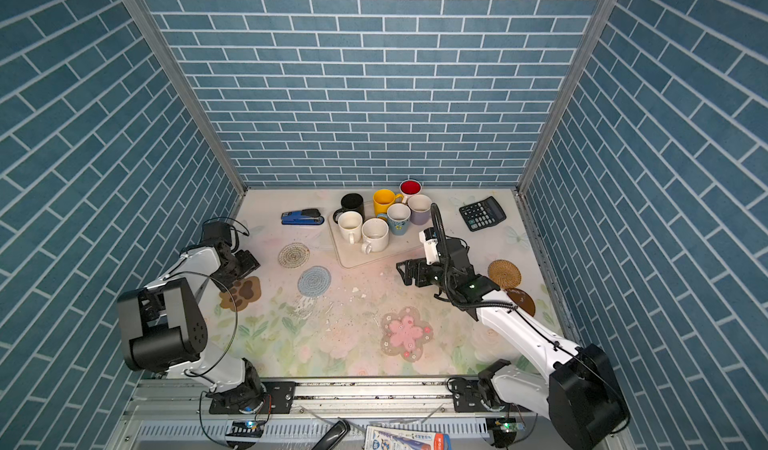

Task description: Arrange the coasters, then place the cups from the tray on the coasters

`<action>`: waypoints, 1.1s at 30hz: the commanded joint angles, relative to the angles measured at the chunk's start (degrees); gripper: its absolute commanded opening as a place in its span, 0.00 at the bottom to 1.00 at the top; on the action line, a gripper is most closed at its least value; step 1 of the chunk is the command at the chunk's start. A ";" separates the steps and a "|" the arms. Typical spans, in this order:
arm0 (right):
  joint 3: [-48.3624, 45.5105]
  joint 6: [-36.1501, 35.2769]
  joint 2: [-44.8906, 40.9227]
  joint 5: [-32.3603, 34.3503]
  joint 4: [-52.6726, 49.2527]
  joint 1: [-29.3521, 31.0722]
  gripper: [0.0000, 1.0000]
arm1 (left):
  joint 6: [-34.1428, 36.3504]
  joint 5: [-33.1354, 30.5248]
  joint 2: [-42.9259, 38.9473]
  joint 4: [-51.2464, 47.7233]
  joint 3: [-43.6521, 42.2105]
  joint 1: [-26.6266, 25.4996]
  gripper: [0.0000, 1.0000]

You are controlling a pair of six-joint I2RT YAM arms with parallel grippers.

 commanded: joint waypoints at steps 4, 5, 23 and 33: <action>-1.67 1.38 -0.39 2.70 2.62 2.02 0.96 | 2.15 0.80 4.92 -0.10 0.86 3.09 0.78; -1.76 1.45 -0.54 2.73 2.66 2.12 0.96 | 2.28 -0.11 5.39 -0.22 0.99 3.18 0.78; -2.06 2.08 -2.32 1.79 2.63 2.38 0.96 | 0.74 -5.13 8.29 -1.09 2.41 2.71 0.80; -1.84 1.90 -2.67 1.70 2.27 2.43 0.96 | 1.01 -4.90 11.79 -1.81 4.60 2.74 0.80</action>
